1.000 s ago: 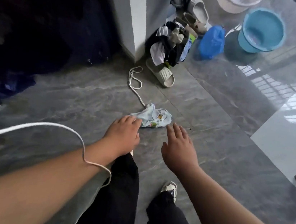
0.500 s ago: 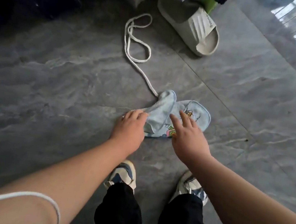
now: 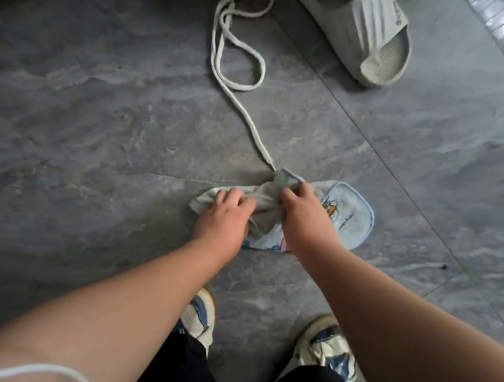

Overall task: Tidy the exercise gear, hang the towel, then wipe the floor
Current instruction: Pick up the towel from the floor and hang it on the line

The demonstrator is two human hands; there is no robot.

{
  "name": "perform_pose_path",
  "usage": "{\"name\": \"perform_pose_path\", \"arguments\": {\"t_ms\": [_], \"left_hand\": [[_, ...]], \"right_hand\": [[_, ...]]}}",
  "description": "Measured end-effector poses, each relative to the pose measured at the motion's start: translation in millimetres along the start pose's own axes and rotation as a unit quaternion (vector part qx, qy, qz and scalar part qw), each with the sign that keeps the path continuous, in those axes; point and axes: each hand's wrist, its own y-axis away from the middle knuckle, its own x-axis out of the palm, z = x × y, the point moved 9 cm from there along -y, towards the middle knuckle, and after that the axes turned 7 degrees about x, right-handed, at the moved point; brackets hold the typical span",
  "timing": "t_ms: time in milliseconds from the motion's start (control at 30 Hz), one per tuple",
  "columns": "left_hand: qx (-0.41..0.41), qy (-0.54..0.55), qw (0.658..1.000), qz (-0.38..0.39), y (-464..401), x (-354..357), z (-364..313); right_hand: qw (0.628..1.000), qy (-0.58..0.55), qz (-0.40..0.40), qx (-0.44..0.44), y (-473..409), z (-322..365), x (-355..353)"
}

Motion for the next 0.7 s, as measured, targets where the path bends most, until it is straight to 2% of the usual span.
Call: {"name": "perform_pose_path", "arguments": {"t_ms": [100, 200, 333, 433, 600, 700], "left_hand": [[0.012, 0.038, 0.998, -0.056, 8.7, -45.6, -14.2], [0.016, 0.09, 0.99, -0.107, 39.4, -107.3, -33.9], [0.029, 0.126, 0.982, -0.139, 95.5, -216.0, -72.3], [0.016, 0.173, 0.976, -0.131, 134.0, -318.2, -107.3], [0.091, 0.185, 0.97, -0.132, 202.7, -510.0, -195.7], [0.144, 0.176, 0.962, -0.149, 244.9, -619.4, -253.0]], "right_hand": [[0.997, 0.045, -0.058, -0.012, 27.1, 3.5, -33.2], [0.992, 0.036, -0.12, -0.009, 77.0, 10.5, -80.1], [0.99, 0.039, -0.138, 0.017, 161.0, 31.0, -155.1], [0.984, 0.024, -0.174, 0.011, 237.6, 62.5, -243.9], [0.969, -0.002, -0.248, -0.01, 371.7, 108.2, -420.2], [0.959, 0.025, -0.283, 0.0, 441.3, 126.8, -518.5]]}}
